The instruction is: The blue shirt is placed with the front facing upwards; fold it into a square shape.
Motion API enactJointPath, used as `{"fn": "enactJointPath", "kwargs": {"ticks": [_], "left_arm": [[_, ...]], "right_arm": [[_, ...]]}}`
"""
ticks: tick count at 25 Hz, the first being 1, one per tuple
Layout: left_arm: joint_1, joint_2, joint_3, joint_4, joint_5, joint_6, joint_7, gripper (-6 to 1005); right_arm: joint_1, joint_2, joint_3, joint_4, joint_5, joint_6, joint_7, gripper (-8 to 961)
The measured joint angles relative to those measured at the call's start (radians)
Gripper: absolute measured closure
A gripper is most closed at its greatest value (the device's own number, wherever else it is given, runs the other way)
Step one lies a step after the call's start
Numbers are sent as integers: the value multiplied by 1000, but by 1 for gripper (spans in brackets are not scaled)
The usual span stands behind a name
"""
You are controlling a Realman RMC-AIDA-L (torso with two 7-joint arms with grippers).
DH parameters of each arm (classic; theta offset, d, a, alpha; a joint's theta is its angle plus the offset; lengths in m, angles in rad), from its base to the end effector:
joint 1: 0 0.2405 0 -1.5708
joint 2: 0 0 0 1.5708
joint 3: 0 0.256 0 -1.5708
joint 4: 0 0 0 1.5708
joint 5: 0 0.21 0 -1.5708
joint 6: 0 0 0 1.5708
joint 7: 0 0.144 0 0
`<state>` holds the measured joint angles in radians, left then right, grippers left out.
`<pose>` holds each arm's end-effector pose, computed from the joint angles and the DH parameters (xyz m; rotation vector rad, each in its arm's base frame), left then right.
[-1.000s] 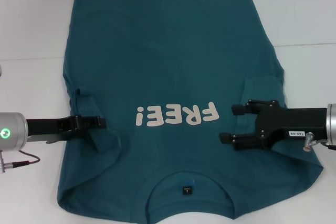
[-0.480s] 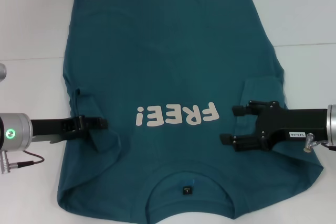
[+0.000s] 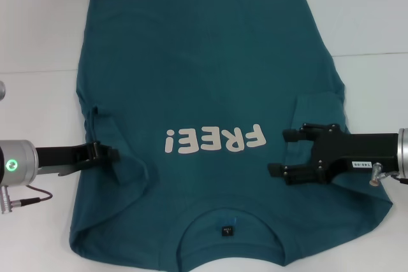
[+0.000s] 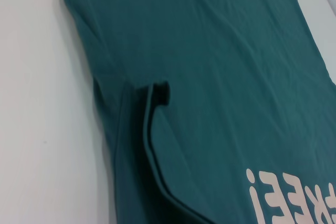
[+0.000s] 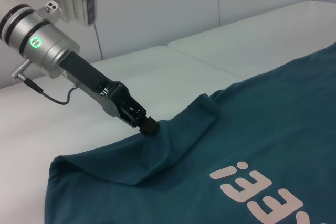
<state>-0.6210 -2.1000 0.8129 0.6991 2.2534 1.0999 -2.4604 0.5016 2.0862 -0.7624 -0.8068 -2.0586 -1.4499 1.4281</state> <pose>-0.2786 0.3863 -0.0155 -2.0623 -1.7445 -0.4142 0.2683 0.3441 0.0112 -2.6856 0.5476 0.4636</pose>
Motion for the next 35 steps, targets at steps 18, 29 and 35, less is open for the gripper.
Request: {"fn": "enactJointPath", "kwargs": {"ticks": [18, 29, 35], "left_arm": [[-65, -29, 0, -2, -10, 27, 0, 923], [-136, -60, 28, -85, -57, -18, 15, 910], [-80, -56, 25, -13, -144, 19, 93, 880]], "right_arm": [[-13, 0, 2, -1, 0, 0, 0, 31], [-40, -4, 12, -7, 1, 33, 0, 32], [-42, -3, 18, -10, 2, 38, 6, 32]]}}
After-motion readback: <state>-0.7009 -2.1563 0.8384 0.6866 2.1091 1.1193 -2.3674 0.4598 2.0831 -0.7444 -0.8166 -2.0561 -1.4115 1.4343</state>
